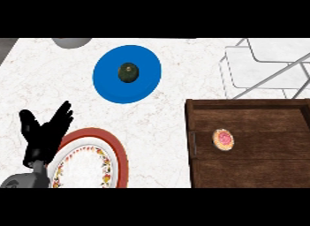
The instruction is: Pick the sweet potato from the tray and place it in the tiered shelf
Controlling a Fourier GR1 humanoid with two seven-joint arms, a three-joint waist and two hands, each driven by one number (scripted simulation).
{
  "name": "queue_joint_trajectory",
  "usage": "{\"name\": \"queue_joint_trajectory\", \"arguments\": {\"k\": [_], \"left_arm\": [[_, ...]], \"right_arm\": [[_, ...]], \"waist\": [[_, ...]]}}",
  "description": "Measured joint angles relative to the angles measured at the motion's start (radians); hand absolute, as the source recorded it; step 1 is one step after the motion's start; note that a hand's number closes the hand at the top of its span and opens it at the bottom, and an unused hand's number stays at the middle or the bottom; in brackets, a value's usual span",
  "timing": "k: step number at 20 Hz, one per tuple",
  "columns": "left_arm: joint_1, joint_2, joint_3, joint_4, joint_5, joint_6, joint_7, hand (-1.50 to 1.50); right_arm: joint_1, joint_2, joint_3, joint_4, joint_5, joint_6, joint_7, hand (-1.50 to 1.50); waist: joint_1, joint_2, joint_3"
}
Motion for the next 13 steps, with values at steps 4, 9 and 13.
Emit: {"name": "queue_joint_trajectory", "arguments": {"k": [4, 9, 13], "left_arm": [[-0.005, -0.006, -0.006, -0.003, -0.008, 0.005, 0.008, 0.0], [-0.005, -0.012, -0.004, -0.003, -0.012, 0.008, 0.001, 0.0], [-0.005, -0.016, -0.004, 0.0, -0.016, 0.009, -0.005, 0.0]], "right_arm": [[0.006, -0.092, -0.051, 0.049, -0.017, -0.039, 0.011, -1.5], [0.047, -0.211, -0.12, 0.121, -0.064, 0.014, -0.012, -1.5], [0.102, -0.298, -0.16, 0.173, -0.1, 0.116, -0.047, -1.5]], "waist": [[0.004, 0.004, 0.0], [0.005, 0.005, 0.001], [0.005, 0.006, 0.002]]}}
